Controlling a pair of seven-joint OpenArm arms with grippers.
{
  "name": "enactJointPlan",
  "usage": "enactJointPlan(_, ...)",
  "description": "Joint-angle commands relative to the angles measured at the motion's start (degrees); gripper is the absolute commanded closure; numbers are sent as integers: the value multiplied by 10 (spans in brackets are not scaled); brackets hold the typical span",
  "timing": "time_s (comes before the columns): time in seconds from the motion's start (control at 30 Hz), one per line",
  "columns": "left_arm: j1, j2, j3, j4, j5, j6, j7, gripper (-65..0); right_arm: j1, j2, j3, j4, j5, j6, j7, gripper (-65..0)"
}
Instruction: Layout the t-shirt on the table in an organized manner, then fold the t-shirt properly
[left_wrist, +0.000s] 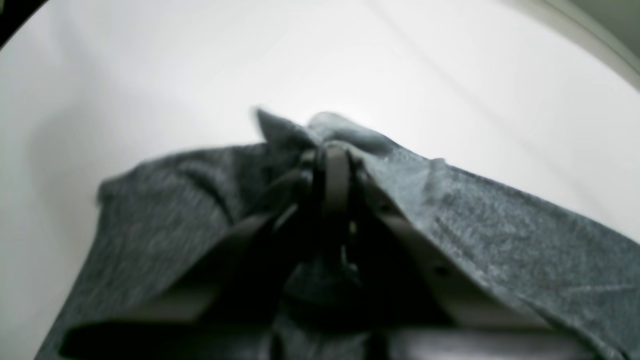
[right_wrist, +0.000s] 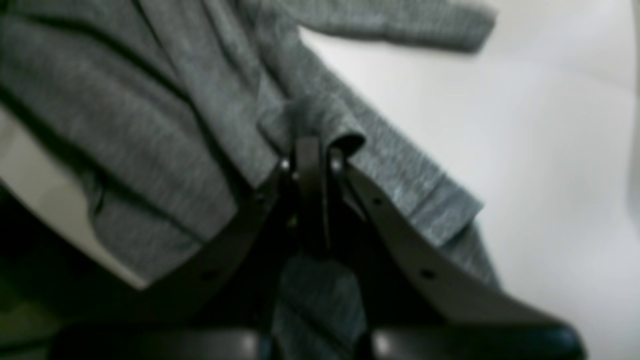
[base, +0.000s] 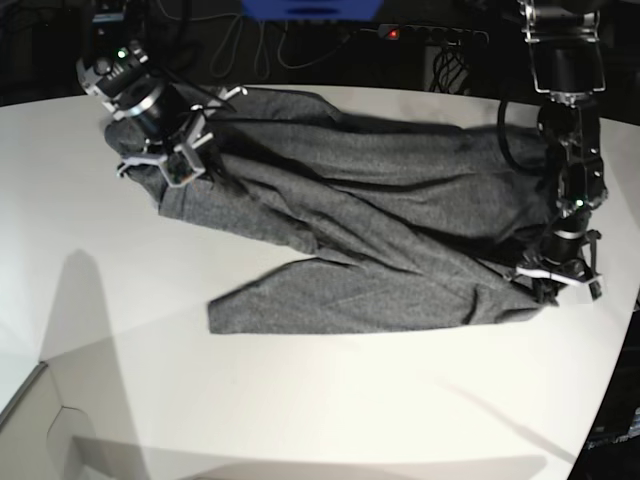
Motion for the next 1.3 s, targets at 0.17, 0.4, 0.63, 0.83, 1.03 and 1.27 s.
enactJointPlan(0.17, 4, -9, -8, 15, -1, -3, -17, -2, -11, 15, 1, -19, 7, 10, 9, -10)
enactJointPlan(0.4, 6, -6, -8, 10, -1, -3, -17, -2, -10, 16, 39, -11, 7, 10, 10, -161)
enactJointPlan(0.63, 15, -5, -8, 9, -1, -3, -17, -2, -7, 2, 115, 12, 10, 10, 12, -189)
enactJointPlan(0.83, 22, -5, -8, 9, -1, -3, -17, -2, 63, -12, 106, 7, 9, 10, 8, -190)
enactJointPlan(1.03, 26, -5, -8, 9, -1, -3, -17, -2, 198, -11, 1, -57, 8, 10, -93, -134)
enactJointPlan(1.27, 27, -4, -5, 10, -1, -3, -17, -1, 372, -14, -111, -264, 7, 10, -157, 0)
